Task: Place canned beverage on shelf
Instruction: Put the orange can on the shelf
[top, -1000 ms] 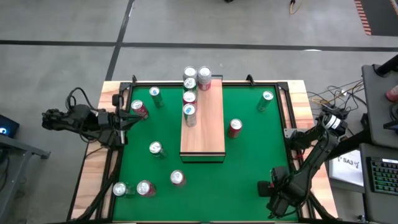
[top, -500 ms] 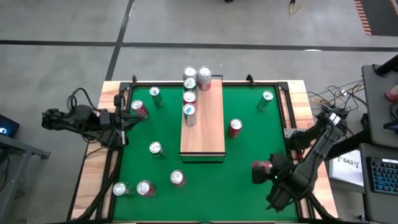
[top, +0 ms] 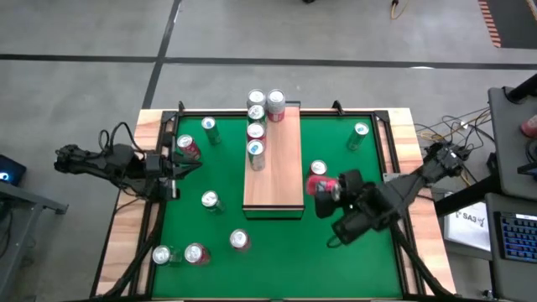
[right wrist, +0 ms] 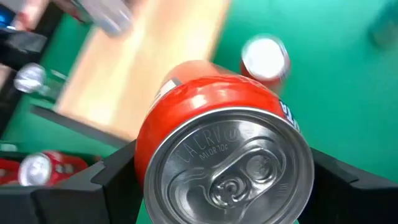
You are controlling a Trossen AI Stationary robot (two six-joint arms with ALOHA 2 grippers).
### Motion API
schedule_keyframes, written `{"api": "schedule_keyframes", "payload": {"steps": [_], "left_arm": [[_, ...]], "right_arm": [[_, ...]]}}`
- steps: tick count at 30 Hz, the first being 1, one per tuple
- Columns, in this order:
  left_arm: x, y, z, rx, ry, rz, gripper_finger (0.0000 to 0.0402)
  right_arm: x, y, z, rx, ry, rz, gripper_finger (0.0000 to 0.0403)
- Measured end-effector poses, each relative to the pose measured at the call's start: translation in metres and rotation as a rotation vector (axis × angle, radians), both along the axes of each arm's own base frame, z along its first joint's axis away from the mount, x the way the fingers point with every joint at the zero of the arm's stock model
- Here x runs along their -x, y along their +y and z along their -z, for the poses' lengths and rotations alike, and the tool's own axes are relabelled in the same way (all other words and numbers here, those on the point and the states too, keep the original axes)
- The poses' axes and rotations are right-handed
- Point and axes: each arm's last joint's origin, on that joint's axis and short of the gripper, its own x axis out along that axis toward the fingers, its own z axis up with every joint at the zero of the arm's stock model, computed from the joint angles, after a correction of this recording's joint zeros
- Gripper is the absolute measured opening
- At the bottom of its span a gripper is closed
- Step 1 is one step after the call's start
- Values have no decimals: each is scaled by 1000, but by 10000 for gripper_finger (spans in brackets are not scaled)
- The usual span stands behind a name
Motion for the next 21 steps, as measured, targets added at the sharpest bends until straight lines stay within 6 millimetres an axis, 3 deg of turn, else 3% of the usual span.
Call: {"api": "schedule_keyframes", "payload": {"steps": [7,11,16,21], "left_arm": [[-11,-6,1,58,5,121,0],[-23,-12,0,87,1,242,0],[-44,-19,6,110,33,260,15],[-65,-24,6,87,77,246,66]], "right_arm": [[-29,-25,-31,186,-78,-219,295],[-49,-25,-43,298,-166,-381,295],[-61,-21,-44,409,-190,-524,295],[-65,-19,-35,437,-160,-581,295]]}}
